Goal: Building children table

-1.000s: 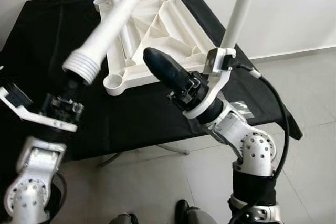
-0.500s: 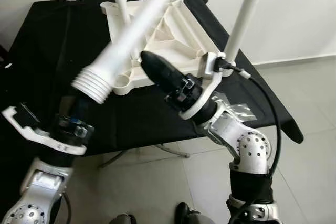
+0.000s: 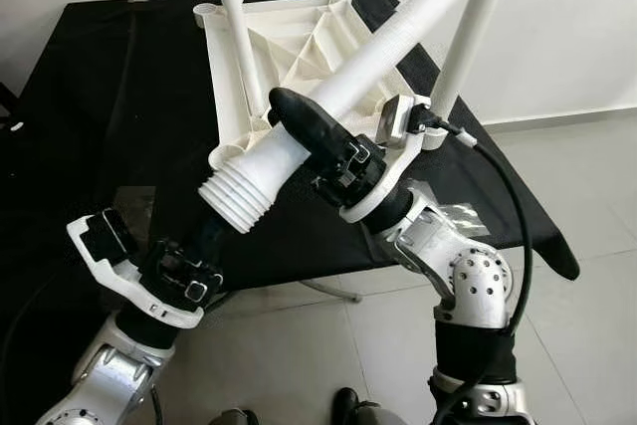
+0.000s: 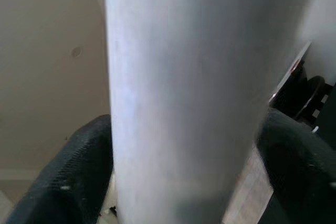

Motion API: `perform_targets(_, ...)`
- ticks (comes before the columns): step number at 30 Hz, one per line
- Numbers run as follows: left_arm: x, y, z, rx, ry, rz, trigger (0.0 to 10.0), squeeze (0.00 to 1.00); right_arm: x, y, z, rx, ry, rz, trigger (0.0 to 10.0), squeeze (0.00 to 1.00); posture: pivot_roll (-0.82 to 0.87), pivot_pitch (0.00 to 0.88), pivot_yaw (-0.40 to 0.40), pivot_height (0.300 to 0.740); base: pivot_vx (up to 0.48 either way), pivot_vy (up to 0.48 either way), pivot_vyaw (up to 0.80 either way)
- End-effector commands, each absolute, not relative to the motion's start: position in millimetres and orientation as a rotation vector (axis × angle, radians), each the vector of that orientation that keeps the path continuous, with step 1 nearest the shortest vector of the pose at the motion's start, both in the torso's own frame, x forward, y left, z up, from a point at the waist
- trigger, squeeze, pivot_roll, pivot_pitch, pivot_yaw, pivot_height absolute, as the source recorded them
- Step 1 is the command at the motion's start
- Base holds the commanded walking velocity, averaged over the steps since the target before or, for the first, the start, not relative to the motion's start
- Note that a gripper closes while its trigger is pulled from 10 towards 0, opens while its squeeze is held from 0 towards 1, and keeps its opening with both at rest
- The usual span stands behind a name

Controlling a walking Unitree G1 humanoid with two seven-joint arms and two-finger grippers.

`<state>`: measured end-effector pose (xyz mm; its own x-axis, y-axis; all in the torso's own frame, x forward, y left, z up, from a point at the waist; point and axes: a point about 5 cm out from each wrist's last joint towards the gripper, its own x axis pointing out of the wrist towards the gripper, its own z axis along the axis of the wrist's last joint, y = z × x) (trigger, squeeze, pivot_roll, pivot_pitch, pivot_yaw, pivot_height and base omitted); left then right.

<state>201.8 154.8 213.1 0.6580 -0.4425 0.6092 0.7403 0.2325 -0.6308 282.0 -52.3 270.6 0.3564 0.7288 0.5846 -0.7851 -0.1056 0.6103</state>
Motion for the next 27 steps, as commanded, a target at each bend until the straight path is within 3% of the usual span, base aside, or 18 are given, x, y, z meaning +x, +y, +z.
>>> perform_targets(1,196,152,217,-1.04,-0.349,-0.864,0.0,0.0,277,-41,283,1.131,-0.109,1.353,0.0,0.0,-0.09,0.182,-0.026,0.74,0.0,0.0,0.0)
perform_targets(18,195,157,208,-1.042,-0.335,-0.827,0.0,0.0,274,-45,287,1.138,-0.126,1.376,0.0,0.0,-0.1,0.176,-0.026,0.74,0.0,0.0,0.0)
perform_targets(19,196,157,207,-1.032,-0.333,-0.819,2.9,0.16,274,-45,287,1.135,-0.125,1.378,0.0,0.0,-0.1,0.173,-0.029,0.74,0.0,0.0,0.0)
perform_targets(21,198,158,205,-1.03,-0.323,-0.798,2.9,0.16,274,-45,286,1.123,-0.119,1.376,0.0,0.0,-0.1,0.169,-0.032,0.74,0.0,0.0,0.0)
perform_targets(22,202,161,203,-1.023,-0.325,-0.749,10.0,1.0,275,-45,285,1.11,-0.115,1.372,0.0,0.0,-0.11,0.166,-0.035,0.74,0.0,0.0,0.0)
perform_targets(27,206,187,193,-0.997,-0.341,-0.604,10.0,1.0,284,-48,286,0.994,-0.134,1.287,0.0,0.0,-0.13,0.157,-0.035,0.74,0.0,0.0,0.0)
